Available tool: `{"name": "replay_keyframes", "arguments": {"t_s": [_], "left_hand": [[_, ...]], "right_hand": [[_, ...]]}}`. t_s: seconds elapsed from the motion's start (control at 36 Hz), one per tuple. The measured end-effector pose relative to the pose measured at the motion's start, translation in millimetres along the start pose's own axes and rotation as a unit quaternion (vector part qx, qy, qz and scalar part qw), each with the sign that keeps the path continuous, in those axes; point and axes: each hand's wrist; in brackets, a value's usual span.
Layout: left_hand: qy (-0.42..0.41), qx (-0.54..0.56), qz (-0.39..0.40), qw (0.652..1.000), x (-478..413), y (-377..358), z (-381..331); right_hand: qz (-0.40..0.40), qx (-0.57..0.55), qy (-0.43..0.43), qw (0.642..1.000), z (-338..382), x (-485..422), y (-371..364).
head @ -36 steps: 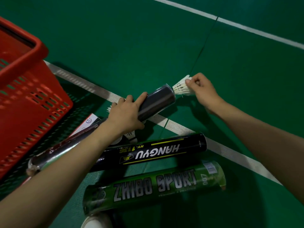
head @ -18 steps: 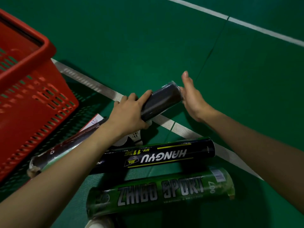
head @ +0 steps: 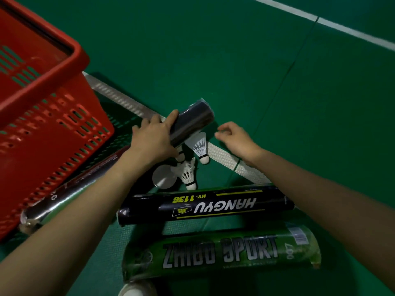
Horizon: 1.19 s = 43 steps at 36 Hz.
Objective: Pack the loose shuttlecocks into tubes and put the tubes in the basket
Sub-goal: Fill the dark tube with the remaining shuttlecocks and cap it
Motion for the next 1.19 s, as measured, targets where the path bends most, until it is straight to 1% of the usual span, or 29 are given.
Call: {"name": "replay_keyframes", "arguments": {"t_s": [0.08,0.14,0.22,0.31,0.36,0.39,0.44,0.5,0.58,0.64,0.75,0.83,0.92,1.03,1.11,1.19], "left_hand": [[0.009,0.005,0.005,1.000,-0.1,0.1,3.3],[0.012,0.014,0.007,1.000,-0.8,0.6,5.7],[0.019,0.026,0.004,0.999,-2.6,3.7,9.0],[0.021,0.032,0.000,0.999,-4.3,7.2,12.3],[0.021,0.029,0.004,0.999,-4.3,8.2,13.2],[0.021,0.025,0.007,0.999,-3.8,8.2,12.7],[0.018,0.023,0.013,0.999,-1.8,6.6,10.6],[0.007,0.029,0.016,0.999,0.4,3.8,7.9],[-0.012,0.032,0.030,0.999,3.1,-1.5,2.1],[-0.023,0.031,0.038,0.999,4.3,-4.1,-3.5],[-0.045,0.028,0.034,0.998,6.4,-5.8,-15.4],[-0.062,0.019,0.023,0.998,7.8,-6.2,-23.1],[-0.081,0.014,0.013,0.997,10.1,-6.1,-29.7],[-0.095,0.019,0.006,0.995,14.2,-4.5,-35.2],[-0.103,0.013,0.000,0.995,16.3,-3.2,-36.0],[-0.101,0.004,-0.008,0.995,17.4,0.1,-32.1]], "right_hand": [[0.041,0.070,0.026,0.996,1.6,1.3,-13.4],[0.049,0.126,0.065,0.989,4.1,1.8,-22.8],[0.057,0.161,0.092,0.981,7.9,0.0,-33.6],[0.053,0.224,0.113,0.966,8.5,-3.6,-34.5],[0.036,0.280,0.130,0.950,5.9,-4.2,-31.8],[0.025,0.289,0.131,0.948,3.3,-4.2,-30.0],[-0.006,0.250,0.111,0.962,-3.7,-3.8,-25.4],[-0.051,0.191,0.070,0.978,-9.0,-2.7,-16.3],[-0.120,0.100,0.005,0.988,-13.7,-2.1,5.8],[-0.167,0.055,-0.015,0.984,-14.0,-1.5,22.7],[-0.269,0.030,-0.010,0.963,-11.5,1.2,54.7],[-0.303,-0.021,0.010,0.953,-7.5,4.0,71.3],[-0.274,-0.048,0.033,0.960,-4.1,6.5,76.1],[-0.183,-0.061,0.058,0.979,1.8,15.9,67.8],[-0.144,-0.073,0.060,0.985,10.9,24.0,59.6],[-0.120,-0.134,0.046,0.983,21.9,27.1,54.1]]}}
Point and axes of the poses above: each hand's wrist, its own x-axis away from the middle knuckle, its own y-axis out of the back of the hand, z = x × y, and after that the axes turned 13 degrees about x, right-handed
